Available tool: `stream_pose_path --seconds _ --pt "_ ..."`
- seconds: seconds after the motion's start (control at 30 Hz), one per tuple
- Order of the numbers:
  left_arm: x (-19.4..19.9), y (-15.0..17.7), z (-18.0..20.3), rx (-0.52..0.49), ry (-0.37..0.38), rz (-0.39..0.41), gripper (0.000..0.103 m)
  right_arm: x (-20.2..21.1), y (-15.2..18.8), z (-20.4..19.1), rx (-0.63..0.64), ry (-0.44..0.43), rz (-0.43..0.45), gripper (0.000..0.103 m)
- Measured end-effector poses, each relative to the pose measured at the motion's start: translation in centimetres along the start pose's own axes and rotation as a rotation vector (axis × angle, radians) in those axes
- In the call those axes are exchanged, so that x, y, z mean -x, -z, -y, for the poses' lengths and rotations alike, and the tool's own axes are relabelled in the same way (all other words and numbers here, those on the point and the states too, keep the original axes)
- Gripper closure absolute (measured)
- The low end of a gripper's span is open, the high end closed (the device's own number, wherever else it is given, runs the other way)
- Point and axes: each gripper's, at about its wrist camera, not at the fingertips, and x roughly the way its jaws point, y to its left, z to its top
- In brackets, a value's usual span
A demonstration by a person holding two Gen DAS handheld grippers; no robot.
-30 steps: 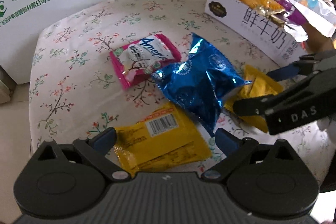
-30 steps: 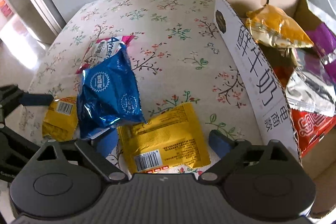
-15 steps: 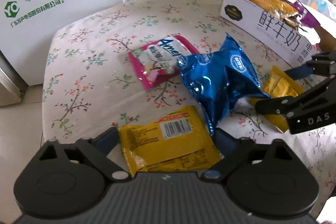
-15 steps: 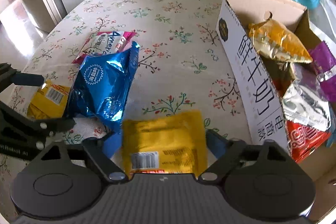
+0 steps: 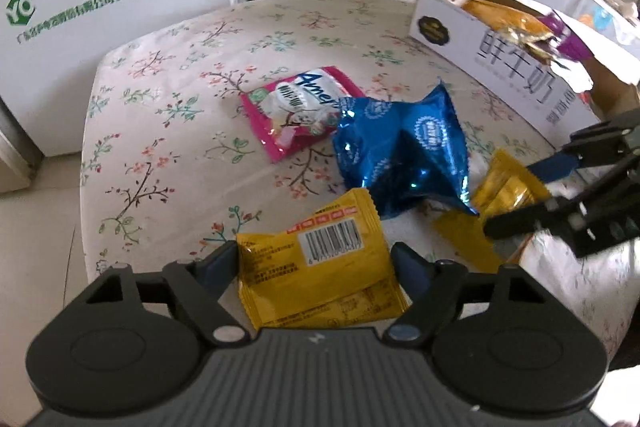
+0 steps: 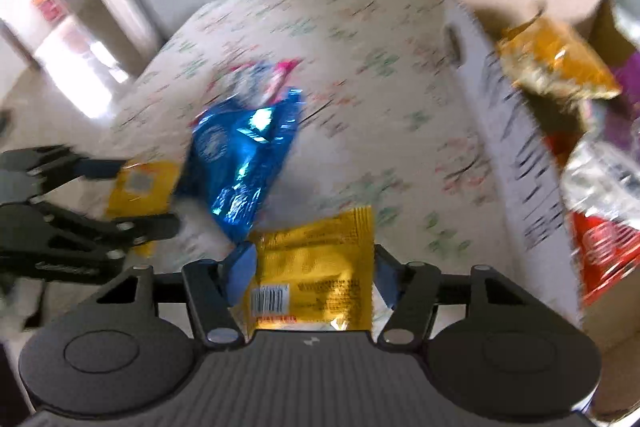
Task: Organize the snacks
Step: 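Move right tool to a yellow pack while left tool approaches the yellow barcode pack, then close right tool on the yellow pack while left tool grasps the yellow barcode pack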
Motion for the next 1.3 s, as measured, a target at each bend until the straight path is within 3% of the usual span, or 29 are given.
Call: stream_pose_path --seconds 0.13,0.27,0.43,0.63,0.77,0.9,1.03,1.23,1.3 --pt "0.2 0.5 -0.1 -0.032 0.014 -0.020 0.022 1.0 0.8 -1.4 0.144 -0.006 0.031 0.029" --pt "0.8 0.9 -0.6 -0.021 0.004 -0.013 0.021 1.6 0.5 -1.0 0.153 -0.014 0.093 0.028" --pt "0.9 1.5 -0.6 -0.020 -0.006 -0.023 0.021 1.0 -0.7 0.0 0.094 0.043 0.167 0.022" --pt "1.1 2.4 -0.3 0.004 -0.021 -0.024 0.020 -1.0 -1.6 0.0 0.102 0.007 0.216 0.021" --pt "1.7 3.1 -0.8 0.063 -0.032 -0.012 0.020 -2.2 -2.0 0.2 0.102 -0.051 0.140 0.021" --pt "1.9 3.6 -1.1 0.088 -0.040 -0.008 0.020 -1.8 -1.3 -0.4 0.142 -0.055 0.083 0.020" --pt "2.0 3.9 -1.2 0.084 -0.047 -0.005 0.018 -0.9 0.5 -0.4 0.117 -0.068 -0.003 0.014" --pt "2.1 4.3 -0.7 0.050 -0.033 0.001 0.016 0.4 4.2 -3.0 0.248 -0.056 -0.073 0.011" --pt "2.3 4.4 -0.6 0.052 0.014 0.002 0.015 0.9 5.2 -4.0 0.311 -0.070 -0.076 0.011"
